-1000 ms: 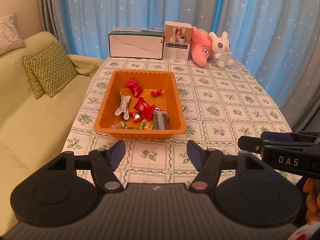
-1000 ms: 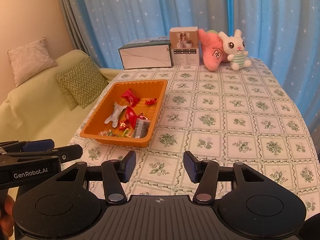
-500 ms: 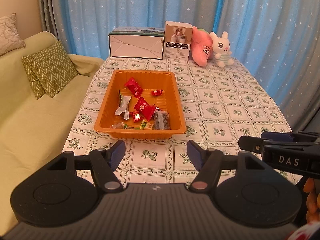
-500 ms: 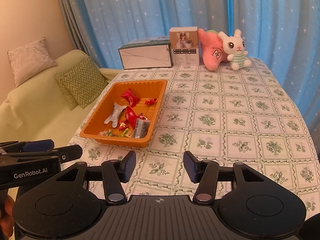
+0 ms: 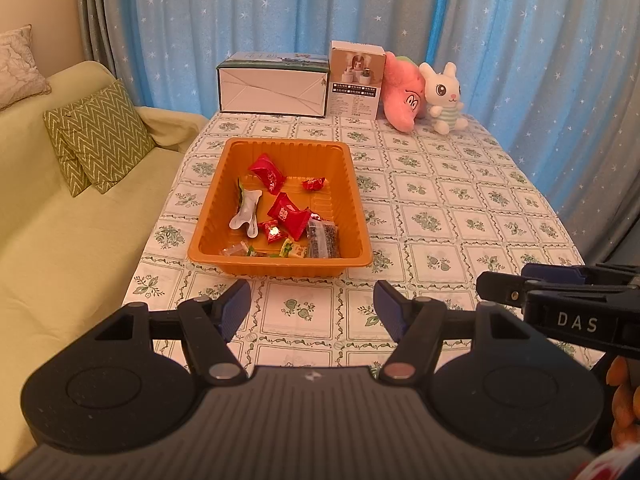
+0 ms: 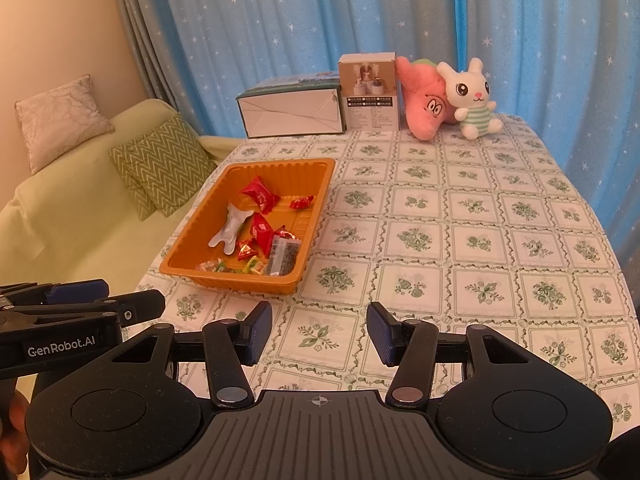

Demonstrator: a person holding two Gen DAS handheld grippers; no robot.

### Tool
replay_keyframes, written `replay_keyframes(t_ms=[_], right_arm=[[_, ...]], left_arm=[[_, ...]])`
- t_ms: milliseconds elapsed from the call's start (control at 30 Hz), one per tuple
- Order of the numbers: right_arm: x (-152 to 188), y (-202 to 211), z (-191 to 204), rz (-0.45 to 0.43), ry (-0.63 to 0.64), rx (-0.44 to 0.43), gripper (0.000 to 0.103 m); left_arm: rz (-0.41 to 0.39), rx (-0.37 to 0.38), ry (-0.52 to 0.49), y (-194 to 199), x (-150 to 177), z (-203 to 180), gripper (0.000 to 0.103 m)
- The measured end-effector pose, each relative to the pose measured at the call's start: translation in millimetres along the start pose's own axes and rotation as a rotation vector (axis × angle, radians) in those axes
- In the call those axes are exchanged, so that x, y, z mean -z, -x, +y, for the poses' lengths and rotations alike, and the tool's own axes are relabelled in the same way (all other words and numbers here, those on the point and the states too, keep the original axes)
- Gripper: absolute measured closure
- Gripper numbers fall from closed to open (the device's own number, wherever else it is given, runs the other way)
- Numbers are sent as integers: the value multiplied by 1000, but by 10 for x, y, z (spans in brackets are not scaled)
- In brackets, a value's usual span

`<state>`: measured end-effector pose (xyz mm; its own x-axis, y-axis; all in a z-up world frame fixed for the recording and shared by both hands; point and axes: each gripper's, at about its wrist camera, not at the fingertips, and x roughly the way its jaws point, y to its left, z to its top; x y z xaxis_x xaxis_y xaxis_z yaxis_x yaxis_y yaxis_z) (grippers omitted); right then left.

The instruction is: Organize snacks

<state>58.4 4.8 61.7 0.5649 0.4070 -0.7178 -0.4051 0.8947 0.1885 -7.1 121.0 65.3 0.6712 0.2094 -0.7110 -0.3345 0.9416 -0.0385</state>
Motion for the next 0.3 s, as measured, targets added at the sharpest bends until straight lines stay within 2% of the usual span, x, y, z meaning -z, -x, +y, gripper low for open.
replay_keyframes(t_ms=[300], right_arm=[[2,-5,-1,-2,-1,0,50]], left_arm=[[-6,15,25,-13,4,22,38]])
